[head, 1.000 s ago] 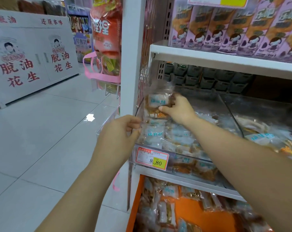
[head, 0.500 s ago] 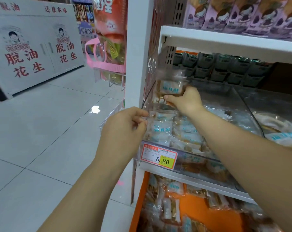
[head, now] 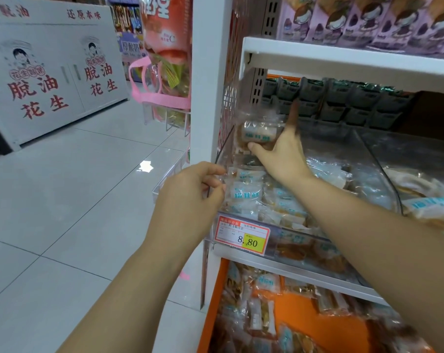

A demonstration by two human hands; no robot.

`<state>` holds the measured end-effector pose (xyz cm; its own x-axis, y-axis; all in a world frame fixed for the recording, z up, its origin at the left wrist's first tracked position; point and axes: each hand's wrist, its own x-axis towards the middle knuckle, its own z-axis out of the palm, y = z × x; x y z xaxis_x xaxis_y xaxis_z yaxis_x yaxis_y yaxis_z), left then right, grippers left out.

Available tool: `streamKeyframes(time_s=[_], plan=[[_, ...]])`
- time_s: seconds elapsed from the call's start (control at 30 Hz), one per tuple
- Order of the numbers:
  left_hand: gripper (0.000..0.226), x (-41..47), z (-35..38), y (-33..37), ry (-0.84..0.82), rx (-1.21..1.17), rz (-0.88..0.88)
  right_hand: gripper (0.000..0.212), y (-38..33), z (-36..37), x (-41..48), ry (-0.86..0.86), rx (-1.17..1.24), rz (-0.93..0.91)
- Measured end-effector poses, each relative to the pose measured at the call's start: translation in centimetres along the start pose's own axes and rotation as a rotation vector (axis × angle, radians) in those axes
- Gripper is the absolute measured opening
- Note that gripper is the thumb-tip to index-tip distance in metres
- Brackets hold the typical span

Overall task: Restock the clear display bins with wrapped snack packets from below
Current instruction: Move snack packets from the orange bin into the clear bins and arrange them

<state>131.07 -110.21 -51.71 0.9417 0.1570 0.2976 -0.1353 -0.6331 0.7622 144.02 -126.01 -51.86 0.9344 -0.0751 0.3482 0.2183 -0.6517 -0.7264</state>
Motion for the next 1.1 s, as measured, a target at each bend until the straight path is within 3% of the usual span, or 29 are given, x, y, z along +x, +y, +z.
streamKeyframes(time_s=[0.13, 0.2, 0.33, 0.47, 0.6, 0.83, 0.93, 1.0, 1.1], plan=[[0.024, 0.1, 0.0, -0.1, 0.008, -0.007, 0.001, 0.104, -0.2, 0.3, 0.7, 0.137, 0.103, -0.132], [0.023, 0.2, 0.0, -0.2, 0.012, -0.008, 0.000, 0.097, -0.3, 0.8, 0.9, 0.117, 0.095, -0.167], [0.022, 0.2, 0.1, -0.2, 0.018, -0.016, -0.004, 0.067, -0.3, 1.5, 1.1, -0.067, -0.103, -0.137], [0.022, 0.1, 0.1, -0.1, 0.014, -0.007, -0.009, 0.064, -0.7, 0.7, 1.8, -0.142, -0.214, -0.121], [0.024, 0.1, 0.1, 0.1, 0.009, -0.004, -0.006, 0.051, -1.5, 0.4, 1.7, -0.073, -0.462, -0.105], [0.023, 0.1, 0.0, -0.1, 0.015, -0.018, -0.001, 0.054, -1.3, 0.5, 1.7, 0.011, -0.518, -0.124], [0.023, 0.2, 0.0, -0.2, 0.009, -0.009, 0.013, 0.068, -1.1, 0.0, 1.2, 0.088, -0.506, -0.233], [0.023, 0.2, -0.1, -0.3, 0.006, -0.009, 0.021, 0.058, -0.8, -0.2, 0.5, 0.094, -0.472, -0.434], [0.023, 0.3, 0.0, -0.3, 0.015, -0.004, 0.022, 0.048, 0.1, -0.3, 0.1, -0.077, -0.569, -0.594]])
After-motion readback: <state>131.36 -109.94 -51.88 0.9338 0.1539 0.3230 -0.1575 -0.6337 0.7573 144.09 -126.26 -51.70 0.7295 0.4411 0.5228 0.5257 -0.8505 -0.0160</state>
